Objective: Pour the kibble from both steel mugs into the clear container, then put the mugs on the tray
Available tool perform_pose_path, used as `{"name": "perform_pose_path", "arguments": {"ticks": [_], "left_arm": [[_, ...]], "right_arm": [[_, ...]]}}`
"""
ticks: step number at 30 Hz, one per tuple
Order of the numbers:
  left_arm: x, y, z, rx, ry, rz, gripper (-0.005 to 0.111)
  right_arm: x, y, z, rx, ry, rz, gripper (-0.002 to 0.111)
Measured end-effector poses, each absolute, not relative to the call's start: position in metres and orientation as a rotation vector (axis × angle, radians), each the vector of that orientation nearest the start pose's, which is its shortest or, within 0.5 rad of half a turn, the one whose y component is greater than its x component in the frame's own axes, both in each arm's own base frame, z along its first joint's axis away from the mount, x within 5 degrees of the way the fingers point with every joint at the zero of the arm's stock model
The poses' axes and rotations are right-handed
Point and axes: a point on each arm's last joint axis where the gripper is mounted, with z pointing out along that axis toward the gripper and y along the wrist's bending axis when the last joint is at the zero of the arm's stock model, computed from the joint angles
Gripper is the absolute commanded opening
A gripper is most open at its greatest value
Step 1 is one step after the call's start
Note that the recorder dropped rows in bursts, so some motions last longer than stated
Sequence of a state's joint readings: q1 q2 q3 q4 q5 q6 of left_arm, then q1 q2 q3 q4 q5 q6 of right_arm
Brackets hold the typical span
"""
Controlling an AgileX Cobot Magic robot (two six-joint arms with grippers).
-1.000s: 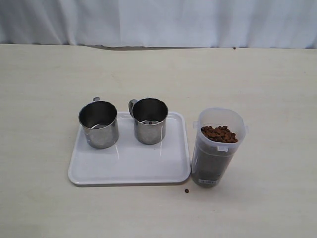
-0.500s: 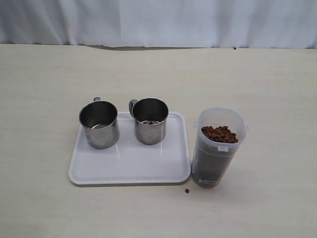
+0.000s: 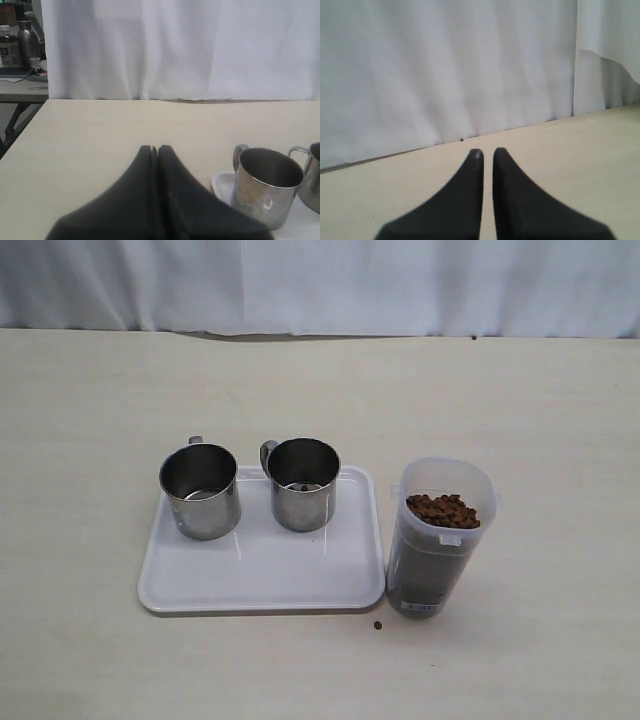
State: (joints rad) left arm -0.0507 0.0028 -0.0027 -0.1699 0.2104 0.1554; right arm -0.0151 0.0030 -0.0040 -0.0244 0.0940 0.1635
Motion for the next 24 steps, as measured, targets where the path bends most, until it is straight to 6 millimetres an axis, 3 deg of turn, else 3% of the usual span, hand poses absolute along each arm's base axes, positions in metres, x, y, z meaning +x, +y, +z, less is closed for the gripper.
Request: {"name": "perform_pose_path", "arguments": {"ticks": [9, 24], "left_arm": [[0.0556, -0.0061, 0.1951, 0.06, 1.691, -0.076, 0.0], [0.0556, -0.0061, 0.1951, 0.06, 1.691, -0.076, 0.0]], "right_arm": [[0.0565, 0.0023, 0.2038, 0.07, 1.599, 0.134, 0.005], [0.0562, 0.0036, 0.2003, 0.138, 1.636, 0.215, 0.005]]}}
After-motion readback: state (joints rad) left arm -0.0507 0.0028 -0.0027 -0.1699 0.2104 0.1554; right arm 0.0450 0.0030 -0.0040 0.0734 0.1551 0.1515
